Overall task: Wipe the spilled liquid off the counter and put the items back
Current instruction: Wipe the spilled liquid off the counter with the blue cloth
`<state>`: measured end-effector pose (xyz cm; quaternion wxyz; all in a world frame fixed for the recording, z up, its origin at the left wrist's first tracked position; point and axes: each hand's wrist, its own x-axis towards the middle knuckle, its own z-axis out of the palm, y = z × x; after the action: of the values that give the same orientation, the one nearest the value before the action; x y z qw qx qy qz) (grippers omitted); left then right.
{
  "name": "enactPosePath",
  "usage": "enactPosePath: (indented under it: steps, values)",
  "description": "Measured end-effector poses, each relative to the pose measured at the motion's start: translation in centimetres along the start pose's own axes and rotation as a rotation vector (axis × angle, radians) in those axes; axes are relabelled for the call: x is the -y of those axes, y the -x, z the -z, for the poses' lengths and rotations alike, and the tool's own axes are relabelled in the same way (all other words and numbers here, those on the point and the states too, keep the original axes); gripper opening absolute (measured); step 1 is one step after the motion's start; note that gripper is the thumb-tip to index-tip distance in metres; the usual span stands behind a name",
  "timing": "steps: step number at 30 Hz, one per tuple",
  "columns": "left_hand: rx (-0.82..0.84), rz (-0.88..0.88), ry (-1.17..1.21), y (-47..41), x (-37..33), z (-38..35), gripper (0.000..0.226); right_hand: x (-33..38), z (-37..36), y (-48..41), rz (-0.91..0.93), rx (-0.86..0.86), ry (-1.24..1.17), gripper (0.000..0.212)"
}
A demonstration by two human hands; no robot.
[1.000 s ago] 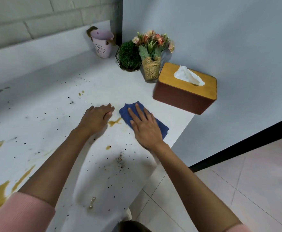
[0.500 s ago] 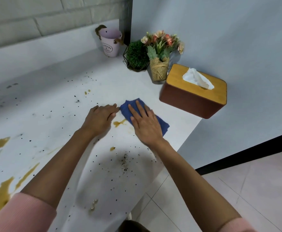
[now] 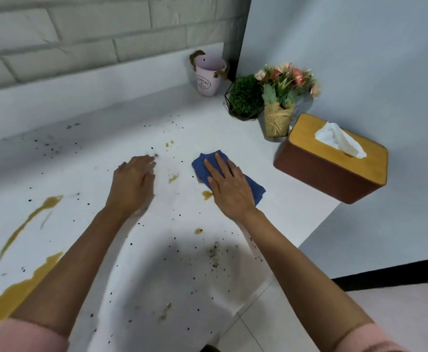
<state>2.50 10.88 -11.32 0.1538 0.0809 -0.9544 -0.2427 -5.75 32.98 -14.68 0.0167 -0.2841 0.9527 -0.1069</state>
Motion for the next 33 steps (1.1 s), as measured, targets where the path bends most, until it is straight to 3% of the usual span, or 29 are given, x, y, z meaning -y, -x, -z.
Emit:
enactPosePath:
  steps: [4,10,15,19,23,26,30,33]
  values:
    - [-0.03,0.191,-0.05,0.3,3.6,2.1,0.038,-2.5,0.2,4.0,0.097,-0.018,-0.045,0.047]
    - [0.062,0.191,-0.154,-1.3,6.2,3.2,0.033,-1.9,1.1,-2.7,-0.13,-0.056,0.061,0.049]
    - [0.202,0.196,-0.198,-2.3,6.8,2.7,0.022,3.4,-0.6,-3.9,0.062,0.031,0.034,0.049]
    - [0.211,0.211,-0.223,-2.4,6.9,2.3,0.03,1.1,-0.6,0.4,0.198,0.045,-0.019,0.048]
    - [0.233,0.213,-0.218,-2.2,7.2,2.3,0.036,-3.2,1.1,-1.4,-0.005,-0.01,-0.012,0.048]
    - [0.228,0.219,-0.215,-2.2,7.2,2.1,0.034,-1.7,1.6,-5.6,-0.093,-0.018,0.05,0.049]
    - [0.218,0.248,-0.245,-2.5,6.7,2.0,0.035,3.2,-0.5,-4.9,0.078,0.023,0.02,0.049]
    - [0.216,0.241,-0.256,-2.4,6.7,1.8,0.035,2.4,-0.7,-0.9,0.219,0.032,-0.037,0.048]
